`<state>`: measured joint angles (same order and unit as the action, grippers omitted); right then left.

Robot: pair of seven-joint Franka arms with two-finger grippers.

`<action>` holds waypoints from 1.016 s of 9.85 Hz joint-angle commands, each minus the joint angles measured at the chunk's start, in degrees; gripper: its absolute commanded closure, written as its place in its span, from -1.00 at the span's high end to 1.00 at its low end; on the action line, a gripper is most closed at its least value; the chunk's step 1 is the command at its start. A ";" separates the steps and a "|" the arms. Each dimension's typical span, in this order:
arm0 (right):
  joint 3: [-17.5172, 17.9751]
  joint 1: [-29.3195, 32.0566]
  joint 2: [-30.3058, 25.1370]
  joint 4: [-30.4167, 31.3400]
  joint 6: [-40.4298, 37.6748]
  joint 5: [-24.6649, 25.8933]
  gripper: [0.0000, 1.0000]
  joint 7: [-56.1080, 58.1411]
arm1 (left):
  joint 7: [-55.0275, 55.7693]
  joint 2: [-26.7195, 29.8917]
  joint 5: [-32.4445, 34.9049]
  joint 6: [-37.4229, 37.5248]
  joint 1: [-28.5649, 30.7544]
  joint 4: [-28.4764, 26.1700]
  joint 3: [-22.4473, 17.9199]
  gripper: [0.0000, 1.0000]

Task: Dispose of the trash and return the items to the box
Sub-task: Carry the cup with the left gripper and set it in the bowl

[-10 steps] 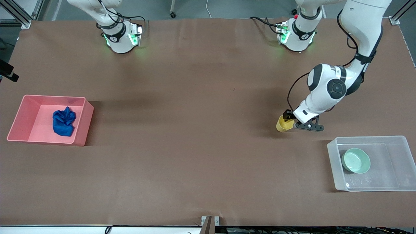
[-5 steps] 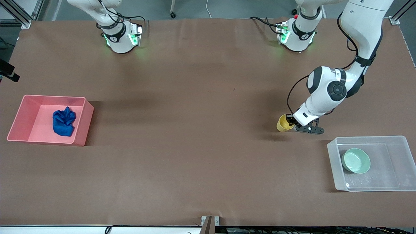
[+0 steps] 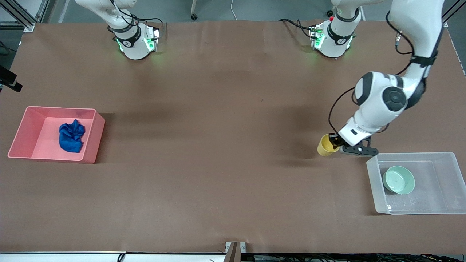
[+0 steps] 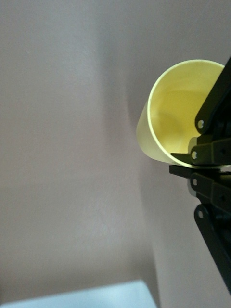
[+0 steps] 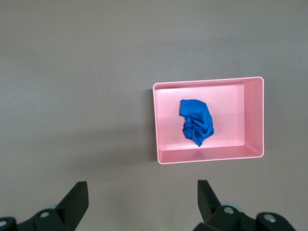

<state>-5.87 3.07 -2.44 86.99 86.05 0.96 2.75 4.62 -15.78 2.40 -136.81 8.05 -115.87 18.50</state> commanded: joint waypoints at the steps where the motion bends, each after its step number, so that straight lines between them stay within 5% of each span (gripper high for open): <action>1: 0.07 -0.17 -1.60 1.69 0.70 0.10 1.00 -0.21 | -1.70 -3.98 1.47 12.91 2.66 13.68 0.39 -0.99; 3: 0.07 -0.17 -1.60 1.69 0.61 0.10 1.00 -0.21 | -8.71 -8.89 1.47 19.18 6.69 25.64 0.31 -0.99; 7: 0.07 -0.17 -1.60 1.69 0.70 0.10 1.00 -0.21 | -22.76 -20.92 2.88 19.91 12.33 42.01 -2.67 -0.99; 10: 0.07 -0.17 -1.60 1.69 0.70 0.09 1.00 -0.21 | -27.37 -27.80 2.88 15.10 10.94 45.74 -8.91 -0.99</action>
<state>-5.86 3.04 -2.46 86.99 86.06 0.96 2.75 -21.74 -39.24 3.78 -120.10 20.49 -72.82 11.28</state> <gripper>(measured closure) 0.000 0.969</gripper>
